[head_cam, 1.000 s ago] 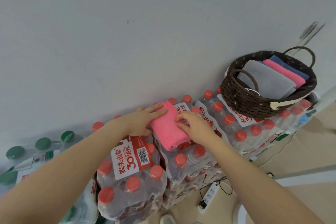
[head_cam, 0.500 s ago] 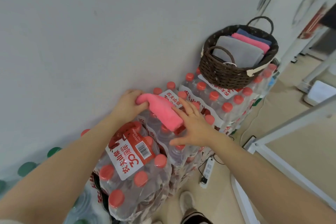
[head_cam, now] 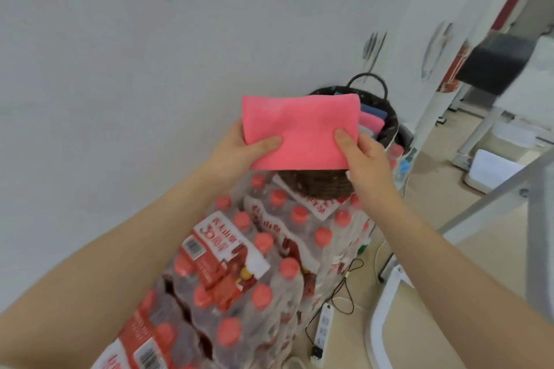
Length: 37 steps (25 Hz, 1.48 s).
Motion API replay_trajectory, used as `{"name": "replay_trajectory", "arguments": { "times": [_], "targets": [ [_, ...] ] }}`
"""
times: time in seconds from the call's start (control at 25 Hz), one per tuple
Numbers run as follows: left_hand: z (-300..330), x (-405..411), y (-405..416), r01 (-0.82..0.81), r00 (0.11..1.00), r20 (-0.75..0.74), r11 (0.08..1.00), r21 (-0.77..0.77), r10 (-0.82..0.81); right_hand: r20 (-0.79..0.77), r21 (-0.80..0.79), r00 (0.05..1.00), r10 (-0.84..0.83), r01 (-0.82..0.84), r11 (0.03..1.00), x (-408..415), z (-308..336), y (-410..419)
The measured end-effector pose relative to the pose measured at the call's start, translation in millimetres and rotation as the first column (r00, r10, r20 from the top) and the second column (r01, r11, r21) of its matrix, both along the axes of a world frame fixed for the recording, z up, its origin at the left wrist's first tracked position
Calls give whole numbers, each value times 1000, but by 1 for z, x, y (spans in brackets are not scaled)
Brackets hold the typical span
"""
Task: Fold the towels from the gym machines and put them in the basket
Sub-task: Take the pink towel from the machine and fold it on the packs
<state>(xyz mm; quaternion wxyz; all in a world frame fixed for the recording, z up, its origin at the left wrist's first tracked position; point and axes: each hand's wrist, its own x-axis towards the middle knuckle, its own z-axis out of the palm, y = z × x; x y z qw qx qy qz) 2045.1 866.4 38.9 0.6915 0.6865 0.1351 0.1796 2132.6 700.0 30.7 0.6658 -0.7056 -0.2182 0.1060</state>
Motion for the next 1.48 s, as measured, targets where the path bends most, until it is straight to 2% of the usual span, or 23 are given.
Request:
{"name": "replay_trajectory", "arguments": {
  "times": [0.08, 0.16, 0.28, 0.36, 0.44, 0.52, 0.6, 0.64, 0.68, 0.72, 0.8, 0.84, 0.88, 0.92, 0.96, 1.08, 1.16, 1.24, 1.28, 1.32, 1.36, 1.44, 1.48],
  "targets": [
    [19, 44, 3, 34, 999, 16, 993, 112, -36, -36, 16, 998, 49, -49, 999, 42, 13, -17],
    [31, 82, 10, 129, 991, -60, 971, 201, -119, -68, 52, 994, 85, -82, 995, 81, 16, -28],
    [29, 128, 22, 271, 951, -232, 912, 307, -204, -12, -149, 980, 197, -197, 969, 121, 14, -27],
    [20, 146, 29, 283, 933, -346, 791, 543, -96, 152, -454, 920, 361, -259, 852, 135, 6, -22],
    [7, 156, 35, 347, 914, -401, 627, 698, -59, 244, -670, 841, 482, -213, 711, 140, 0, -15],
    [-3, 160, 39, 479, 868, -473, 502, 720, -149, 281, -777, 789, 547, -148, 612, 142, -7, -9],
    [-7, 168, 40, 583, 807, -576, 340, 738, -134, 307, -859, 749, 587, -48, 510, 140, -9, -5],
    [-9, 173, 39, 613, 785, -610, 260, 746, -103, 387, -889, 680, 623, 97, 447, 139, -11, -2],
    [-10, 177, 37, 633, 771, -633, 194, 749, -69, 511, -859, 545, 665, 282, 428, 139, -15, 1],
    [-12, 180, 34, 637, 768, -640, 137, 758, -28, 607, -790, 386, 694, 390, 473, 138, -16, 6],
    [-19, 182, 32, 592, 805, -590, -27, 805, 69, 597, -765, 45, 801, 332, 552, 141, -15, 16],
    [-22, 182, 33, 566, 824, -554, -130, 814, 119, 493, -835, -65, 867, 243, 493, 145, -16, 19],
    [-24, 182, 33, 549, 835, -527, -207, 809, 158, 389, -901, -100, 916, 167, 401, 149, -16, 22],
    [-25, 182, 35, 541, 841, -512, -243, 805, 177, 291, -945, -64, 955, 133, 297, 152, -15, 24],
    [-26, 181, 35, 543, 839, -513, -242, 804, 181, 244, -958, -64, 968, 137, 251, 156, -17, 27],
    [-26, 181, 38, 512, 858, -494, -170, 842, 140, 109, -957, -213, 971, 241, 160, 156, -21, 39],
    [-26, 182, 40, 486, 874, -468, -175, 856, 133, 6, -944, -271, 962, 316, 94, 156, -23, 47],
    [-26, 183, 40, 491, 870, -465, -213, 845, 165, -35, -978, -222, 974, 211, 13, 158, -21, 51],
    [-25, 183, 40, 501, 865, -473, -228, 835, 171, 1, -999, -124, 992, 42, 6, 161, -16, 49],
    [-24, 183, 40, 520, 854, -495, -231, 823, 158, 73, -984, 22, 997, -164, 76, 165, -11, 44],
    [-23, 183, 41, 544, 839, -529, -196, 816, 124, 182, -921, 177, 967, -313, 230, 169, -8, 36],
    [-21, 184, 43, 580, 814, -580, -41, 813, 32, 360, -844, 414, 836, -237, 481, 174, -5, 19],
    [-20, 185, 43, 575, 818, -575, -1, 818, 0, 395, -842, 497, 772, -140, 521, 172, -6, 12]
  ]
}}
